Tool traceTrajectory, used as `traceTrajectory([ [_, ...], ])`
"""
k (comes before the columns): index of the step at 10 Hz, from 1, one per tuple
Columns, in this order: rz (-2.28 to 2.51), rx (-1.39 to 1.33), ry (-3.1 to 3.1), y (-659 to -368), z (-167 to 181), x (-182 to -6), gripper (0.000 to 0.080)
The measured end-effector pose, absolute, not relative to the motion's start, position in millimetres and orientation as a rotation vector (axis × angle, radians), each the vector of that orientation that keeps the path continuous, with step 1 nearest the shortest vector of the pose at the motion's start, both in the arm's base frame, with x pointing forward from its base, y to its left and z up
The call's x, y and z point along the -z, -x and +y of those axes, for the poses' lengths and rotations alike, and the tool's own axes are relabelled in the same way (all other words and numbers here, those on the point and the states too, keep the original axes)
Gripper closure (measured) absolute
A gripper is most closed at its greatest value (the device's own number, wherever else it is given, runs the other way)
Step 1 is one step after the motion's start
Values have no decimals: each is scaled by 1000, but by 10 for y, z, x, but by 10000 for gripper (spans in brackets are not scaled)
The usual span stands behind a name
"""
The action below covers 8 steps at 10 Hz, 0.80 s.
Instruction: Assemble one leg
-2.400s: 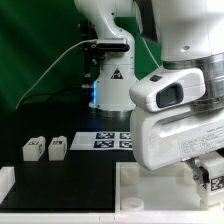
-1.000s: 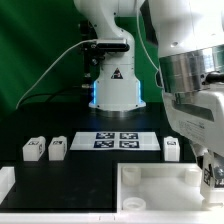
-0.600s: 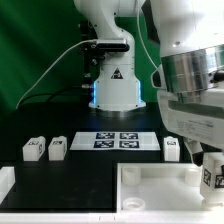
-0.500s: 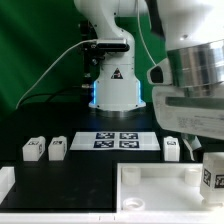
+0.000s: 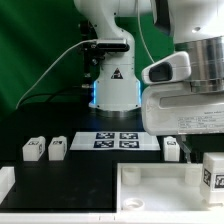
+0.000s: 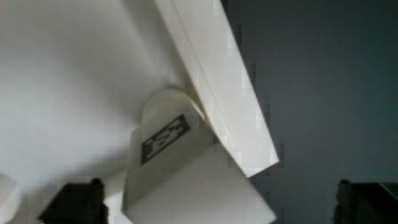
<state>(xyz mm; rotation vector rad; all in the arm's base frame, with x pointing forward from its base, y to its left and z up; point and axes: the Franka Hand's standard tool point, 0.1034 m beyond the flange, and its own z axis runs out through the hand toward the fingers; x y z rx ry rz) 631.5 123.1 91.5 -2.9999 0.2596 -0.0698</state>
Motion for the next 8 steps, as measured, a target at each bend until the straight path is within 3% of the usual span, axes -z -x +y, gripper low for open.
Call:
traceTrajectory([
  [2, 42, 68, 3041, -6394, 1290, -887, 150],
  [4, 123, 61, 3032, -6385, 1282, -884, 401],
  [5, 161, 58, 3029, -6384, 1284, -882, 401],
  [6, 309, 53, 3017, -6390, 1260, -887, 493],
  [8, 596, 35, 2965, -6395, 1237, -886, 493],
])
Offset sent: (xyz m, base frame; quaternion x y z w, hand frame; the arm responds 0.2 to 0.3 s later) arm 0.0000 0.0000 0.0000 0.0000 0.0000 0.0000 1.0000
